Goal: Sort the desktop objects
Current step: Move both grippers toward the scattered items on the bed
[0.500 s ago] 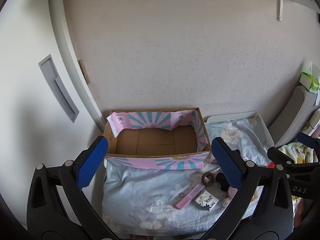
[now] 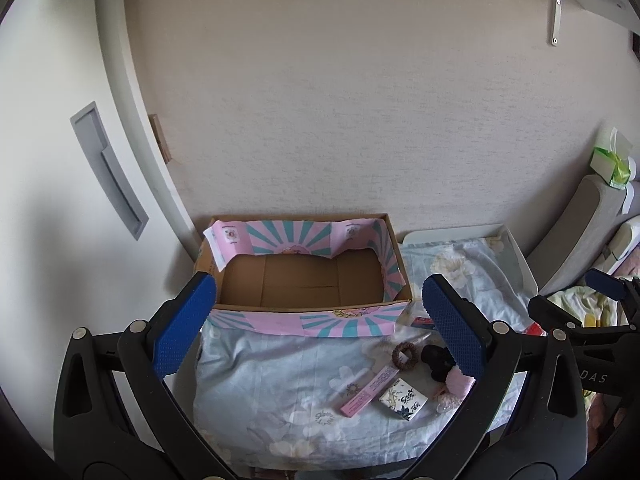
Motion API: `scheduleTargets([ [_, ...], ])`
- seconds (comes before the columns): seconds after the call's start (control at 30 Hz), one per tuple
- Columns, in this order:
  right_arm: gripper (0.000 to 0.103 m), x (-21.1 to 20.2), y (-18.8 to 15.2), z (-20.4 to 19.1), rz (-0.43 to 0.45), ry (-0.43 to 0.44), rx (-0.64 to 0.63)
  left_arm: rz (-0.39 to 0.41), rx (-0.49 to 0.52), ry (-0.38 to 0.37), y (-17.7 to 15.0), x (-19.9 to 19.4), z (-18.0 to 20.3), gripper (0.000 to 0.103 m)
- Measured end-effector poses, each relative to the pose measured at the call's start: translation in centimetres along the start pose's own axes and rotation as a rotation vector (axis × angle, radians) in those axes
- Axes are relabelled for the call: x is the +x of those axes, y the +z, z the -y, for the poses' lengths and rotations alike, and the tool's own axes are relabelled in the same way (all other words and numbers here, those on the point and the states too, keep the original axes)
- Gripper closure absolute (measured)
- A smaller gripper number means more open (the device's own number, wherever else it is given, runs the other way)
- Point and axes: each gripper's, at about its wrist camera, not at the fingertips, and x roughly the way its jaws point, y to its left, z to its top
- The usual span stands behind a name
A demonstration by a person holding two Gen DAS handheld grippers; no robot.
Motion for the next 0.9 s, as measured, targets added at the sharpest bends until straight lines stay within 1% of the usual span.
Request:
scheduleTargets([
  [0.13, 0.000, 0.0, 0.0, 0.2, 0.004, -0.002, -0.005, -0.001, 0.006, 0.000, -0.2, 0.1, 0.0, 0.000],
  [0.2, 0.000, 0.0, -0.2, 0.8, 0.009, -0.025, -0.017, -0.011, 0.011, -0.007, -0.4, 0.3, -0.1, 0.000],
  [0.27, 0.000, 0.1, -0.3, 1.9, 0.010, -0.076, -0.021, -0.032, 0.019, -0.020, -0.7, 0.8, -0.2, 0.000],
  [0.37, 0.000, 0.3, -0.8, 4.2, -0.002, -0.079, -0.001, -0.067, 0.024, -0.049, -1.6, 1.8, -0.4, 0.000],
  [0.47, 0.000, 0.9, -1.8, 6.5, -0.032, -0.082, 0.030, -0.119, 0.030, -0.078, -3.3, 3.2, -0.6, 0.000],
  [0.67, 0.000, 2.2, -4.7, 9.3, -0.096, -0.079, 0.066, -0.211, 0.088, -0.081, -6.6, 5.8, 0.2, 0.000],
  [0.77, 0.000, 3.1, -6.4, 9.9, -0.137, -0.065, 0.060, -0.231, 0.122, -0.113, -7.9, 6.4, 1.2, 0.000],
  [0.9, 0.000, 4.5, -8.7, 10.6, -0.201, -0.080, 0.059, -0.259, 0.168, -0.174, -9.1, 7.4, 3.4, 0.000],
])
